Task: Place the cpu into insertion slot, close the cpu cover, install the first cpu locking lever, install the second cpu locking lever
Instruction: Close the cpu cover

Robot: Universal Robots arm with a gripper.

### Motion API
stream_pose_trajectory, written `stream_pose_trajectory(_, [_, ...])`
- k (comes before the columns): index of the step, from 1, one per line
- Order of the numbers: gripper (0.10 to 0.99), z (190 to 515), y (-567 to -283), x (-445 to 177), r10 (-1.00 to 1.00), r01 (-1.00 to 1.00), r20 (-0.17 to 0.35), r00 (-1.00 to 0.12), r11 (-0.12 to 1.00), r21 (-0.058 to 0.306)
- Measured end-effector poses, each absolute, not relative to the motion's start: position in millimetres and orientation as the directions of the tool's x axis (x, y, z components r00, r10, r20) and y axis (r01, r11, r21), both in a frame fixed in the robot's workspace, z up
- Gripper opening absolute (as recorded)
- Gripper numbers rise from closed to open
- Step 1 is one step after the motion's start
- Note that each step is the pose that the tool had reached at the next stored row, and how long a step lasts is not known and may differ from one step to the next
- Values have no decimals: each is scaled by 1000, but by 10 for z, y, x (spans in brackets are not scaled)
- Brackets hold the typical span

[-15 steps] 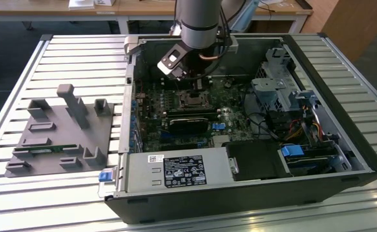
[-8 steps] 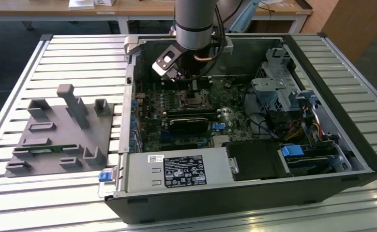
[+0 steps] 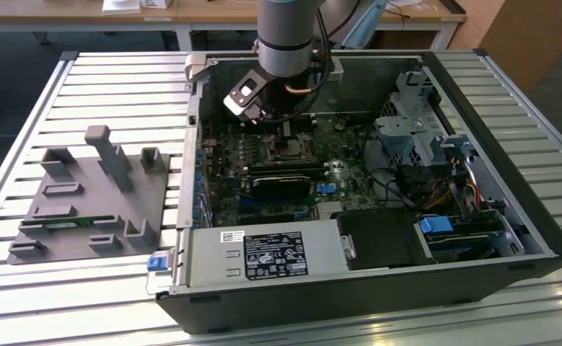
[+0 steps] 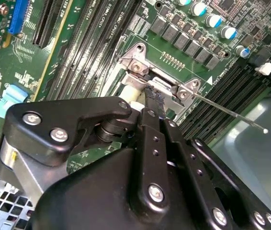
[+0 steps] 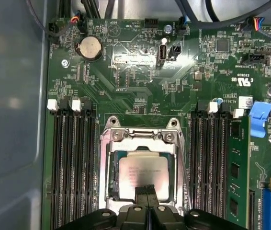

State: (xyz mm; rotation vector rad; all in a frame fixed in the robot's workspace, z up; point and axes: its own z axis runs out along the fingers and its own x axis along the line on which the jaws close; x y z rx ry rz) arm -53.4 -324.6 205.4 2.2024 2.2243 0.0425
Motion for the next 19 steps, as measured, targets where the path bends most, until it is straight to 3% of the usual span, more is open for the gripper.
stream_pose_trajectory(19, [106,2070,-3225,-431,1000,1000,13,-10,10,26])
